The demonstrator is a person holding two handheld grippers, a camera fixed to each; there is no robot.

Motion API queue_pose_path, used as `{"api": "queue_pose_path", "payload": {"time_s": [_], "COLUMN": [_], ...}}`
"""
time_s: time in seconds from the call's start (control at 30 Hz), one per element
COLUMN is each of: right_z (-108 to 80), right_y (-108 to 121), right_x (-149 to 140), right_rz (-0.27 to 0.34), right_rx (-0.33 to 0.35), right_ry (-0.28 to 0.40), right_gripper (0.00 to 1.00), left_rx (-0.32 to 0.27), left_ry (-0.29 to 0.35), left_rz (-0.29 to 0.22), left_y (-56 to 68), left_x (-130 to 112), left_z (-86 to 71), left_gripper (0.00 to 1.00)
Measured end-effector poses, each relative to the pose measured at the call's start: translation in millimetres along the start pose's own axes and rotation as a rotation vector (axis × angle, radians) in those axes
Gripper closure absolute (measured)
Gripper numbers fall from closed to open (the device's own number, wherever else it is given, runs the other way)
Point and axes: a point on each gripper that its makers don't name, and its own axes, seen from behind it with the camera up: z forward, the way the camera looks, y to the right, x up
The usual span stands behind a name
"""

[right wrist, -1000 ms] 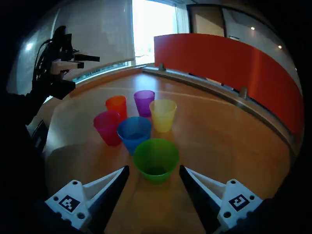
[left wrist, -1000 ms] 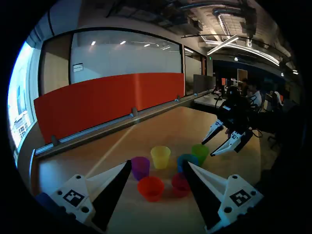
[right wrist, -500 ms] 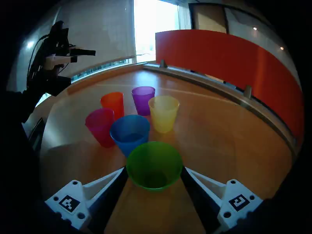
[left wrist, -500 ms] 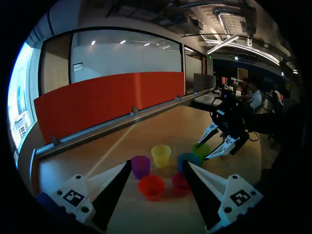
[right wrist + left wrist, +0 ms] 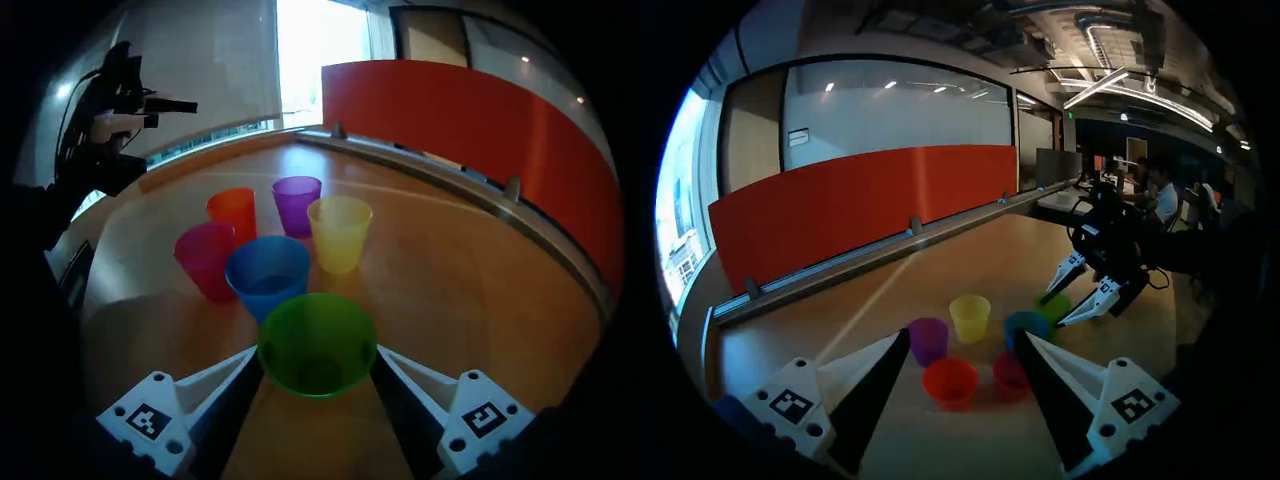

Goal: Pour water

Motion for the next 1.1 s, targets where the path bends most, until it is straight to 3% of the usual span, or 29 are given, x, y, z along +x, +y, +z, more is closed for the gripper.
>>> {"api": "queue_pose_path", "payload": {"time_s": [0.3, 0.6, 1.1], "right_z": [-13.3, -40.1, -84.1], "right_y": [2.2, 3.3, 2.8], "right_x": [13.3, 33.2, 66.5], "right_rz": [-0.003, -0.023, -0.025], "right_rx": [-0.010, -0.032, -0.061], "right_ry": [0.026, 0.058, 0.170], "right_gripper": [0.10, 0.10, 0.10], "left_rx": [-0.004, -0.011, -0.039], "left_ry": [0.000, 0.005, 0.006], "left_rz": [0.002, 0.006, 0.004], "left_y": [2.9, 7.8, 16.3], "left_x": [0.9, 2.8, 5.7], "left_z": [-2.6, -4.7, 0.7], "left_gripper": [0.04, 0.04, 0.04]}}
